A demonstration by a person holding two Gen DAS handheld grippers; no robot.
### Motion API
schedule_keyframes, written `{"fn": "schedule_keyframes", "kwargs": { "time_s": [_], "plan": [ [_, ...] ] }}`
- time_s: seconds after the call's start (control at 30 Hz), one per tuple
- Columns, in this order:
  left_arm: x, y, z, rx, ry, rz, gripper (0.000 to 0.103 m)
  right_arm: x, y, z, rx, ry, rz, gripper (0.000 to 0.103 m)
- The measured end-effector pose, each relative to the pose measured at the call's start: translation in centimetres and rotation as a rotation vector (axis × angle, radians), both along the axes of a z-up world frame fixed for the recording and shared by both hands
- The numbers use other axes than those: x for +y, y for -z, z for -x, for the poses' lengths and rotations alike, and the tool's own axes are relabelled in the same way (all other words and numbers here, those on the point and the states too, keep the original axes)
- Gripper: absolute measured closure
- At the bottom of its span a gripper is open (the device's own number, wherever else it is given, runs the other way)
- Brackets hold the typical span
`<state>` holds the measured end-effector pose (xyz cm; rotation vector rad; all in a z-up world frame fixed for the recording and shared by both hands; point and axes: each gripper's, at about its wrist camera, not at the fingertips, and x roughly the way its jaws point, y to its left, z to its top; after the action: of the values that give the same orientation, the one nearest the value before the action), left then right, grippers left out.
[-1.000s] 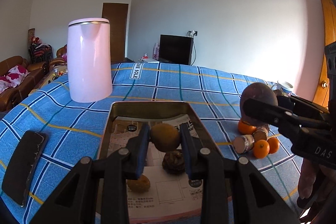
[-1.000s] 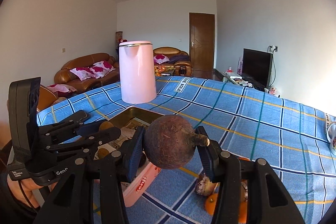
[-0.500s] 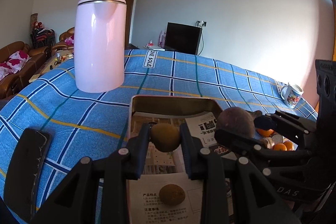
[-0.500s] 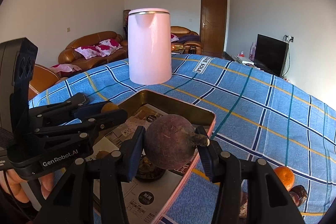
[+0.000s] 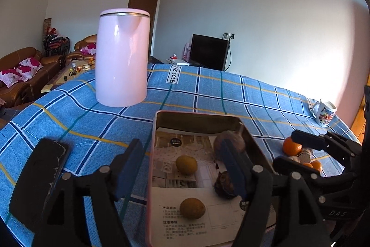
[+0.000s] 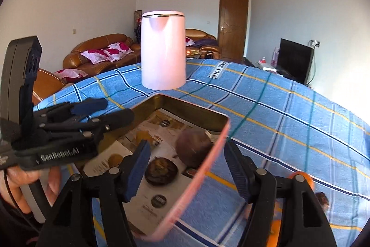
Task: Organize fruits
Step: 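Lower the mangosteen into the tin and open the right tool, then grasp a small brown jar with the left tool while the right tool grasps an orange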
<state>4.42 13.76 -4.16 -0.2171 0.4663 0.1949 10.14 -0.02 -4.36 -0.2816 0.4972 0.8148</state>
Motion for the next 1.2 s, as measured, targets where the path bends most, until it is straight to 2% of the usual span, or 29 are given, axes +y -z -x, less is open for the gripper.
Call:
{"fn": "schedule_keyframes", "kwargs": {
  "time_s": [0.13,0.27,0.33,0.4,0.47,0.67,0.73,0.77,0.9,1.07,1.2],
  "plan": [
    [-2.2,-0.1,0.1,-0.018,0.040,0.010,0.020,-5.2,0.4,0.8,-0.048,0.094,0.049,0.036],
    [-5.2,0.1,-0.5,-0.005,0.110,-0.010,0.020,-8.2,1.3,-0.1,-0.043,0.161,0.097,0.036],
    [-6.5,0.3,-0.8,0.008,0.134,-0.021,0.020,-8.7,1.1,-0.7,-0.024,0.162,0.092,0.042],
    [-7.5,0.4,-1.1,0.018,0.156,-0.029,0.020,-8.5,1.4,-1.0,-0.020,0.158,0.135,0.043],
    [-8.1,0.4,-1.3,0.022,0.167,-0.032,0.020,-8.2,1.9,-1.4,0.016,0.136,0.159,0.048],
    [-9.5,0.1,-1.7,0.028,0.189,-0.044,0.020,-7.4,3.3,-2.3,0.091,0.102,0.232,0.054],
    [-9.9,0.0,-1.9,0.031,0.196,-0.051,0.020,-7.4,3.8,-2.9,0.122,0.108,0.240,0.061],
    [-10.3,0.0,-2.0,0.033,0.203,-0.054,0.020,-7.6,3.7,-2.9,0.123,0.107,0.229,0.066],
    [-11.8,-0.1,-2.8,0.044,0.225,-0.071,0.020,-10.0,2.3,-2.0,0.076,0.132,0.099,0.066],
    [-14.7,0.4,-4.8,0.100,0.267,-0.107,0.020,-13.7,1.1,-1.8,0.037,0.253,-0.039,0.066],
    [-16.8,0.9,-6.6,0.157,0.283,-0.158,0.022,-16.0,0.7,-2.7,0.041,0.322,-0.092,0.066]
  ]
}}
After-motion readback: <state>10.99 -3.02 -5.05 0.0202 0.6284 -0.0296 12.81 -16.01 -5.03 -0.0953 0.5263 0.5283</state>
